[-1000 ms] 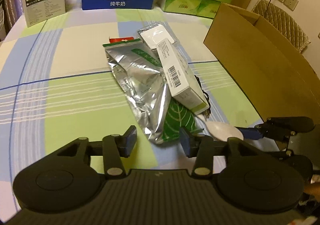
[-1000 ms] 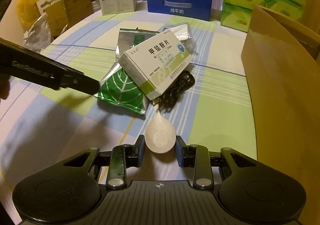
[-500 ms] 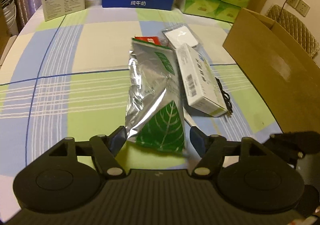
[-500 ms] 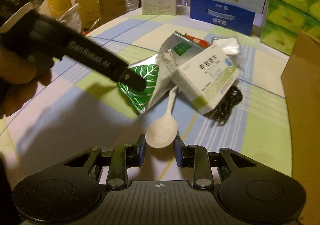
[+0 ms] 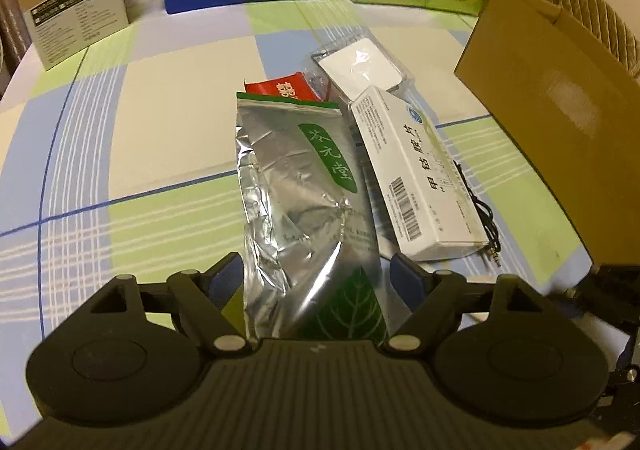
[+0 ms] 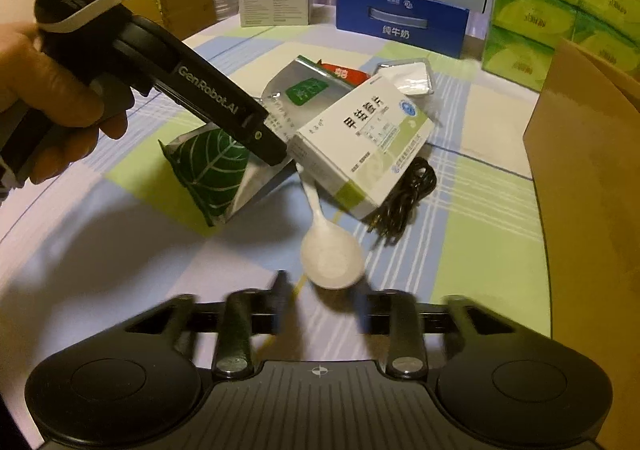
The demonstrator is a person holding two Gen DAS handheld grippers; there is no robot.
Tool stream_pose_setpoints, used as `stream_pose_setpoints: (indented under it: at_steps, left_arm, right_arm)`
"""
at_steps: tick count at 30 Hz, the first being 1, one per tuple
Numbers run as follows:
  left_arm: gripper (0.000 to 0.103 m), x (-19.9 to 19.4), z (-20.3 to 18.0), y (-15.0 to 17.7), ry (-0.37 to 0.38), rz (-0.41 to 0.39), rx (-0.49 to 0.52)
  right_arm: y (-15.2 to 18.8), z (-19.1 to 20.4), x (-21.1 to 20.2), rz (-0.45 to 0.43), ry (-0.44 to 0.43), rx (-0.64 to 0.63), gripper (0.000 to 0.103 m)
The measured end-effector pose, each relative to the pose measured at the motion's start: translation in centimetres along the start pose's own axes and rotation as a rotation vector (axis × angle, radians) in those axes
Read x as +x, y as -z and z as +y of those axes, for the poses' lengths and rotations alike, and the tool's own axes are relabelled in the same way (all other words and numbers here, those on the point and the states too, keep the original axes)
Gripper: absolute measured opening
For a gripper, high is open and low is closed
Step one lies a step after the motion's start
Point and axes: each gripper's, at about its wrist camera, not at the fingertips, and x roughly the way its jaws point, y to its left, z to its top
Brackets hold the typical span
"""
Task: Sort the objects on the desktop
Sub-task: 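Lift the held spoon and foil pouch up off the table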
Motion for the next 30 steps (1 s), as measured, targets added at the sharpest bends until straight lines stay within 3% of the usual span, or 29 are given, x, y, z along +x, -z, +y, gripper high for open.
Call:
stream_pose_setpoints:
  at_steps: [7,9,11,12,24,26,28,30]
  left_arm:
    - [0.053,-0.6,0.2,0.6,0.02,0.005,0.028]
    - [0.052,-0.9,0.0,0.8,0.018,0.017,0.051]
    - [0.05,-1.4,-0.3,1.4,0.015,0.032,0.076]
    - [0.05,-1.7,-0.3,1.7,0.014,0.039,0.082]
    - [0.049,-6.6,-2.5,8.4,0.016,0.113,0.065]
    - [0.051,-7.2,-2.9,9.1,0.018,0.122,0.061]
    - [0.053,-7.6,-3.0,9.6,0.016,0.122,0.048]
    - [0.059,-7.8,-2.9,9.8,0.014,0.12,0.032]
  right_arm:
    - [-0.6,0.1,0.9,-0.012,0.003,-0.006,0.052]
    - [-0.7,-0.1,1.1,-0.009,0.0,0.009,0.051]
    - [-0.8,-0.3,1.0,-0.007,0.001,0.02,0.031]
    - [-0.7,-0.3,0.8,-0.008,0.01,0.025,0.025]
    - [3.4,-0.8,-5.2,0.088,-0.077,0.237,0.025]
    - [4.2,-0.6,-6.5,0.078,-0.046,0.224,0.033]
    - [4.7,-0.5,-7.4,0.058,-0.012,0.2,0.058]
    - [4.9,-0.2,-7.9,0.044,0.003,0.166,0.06]
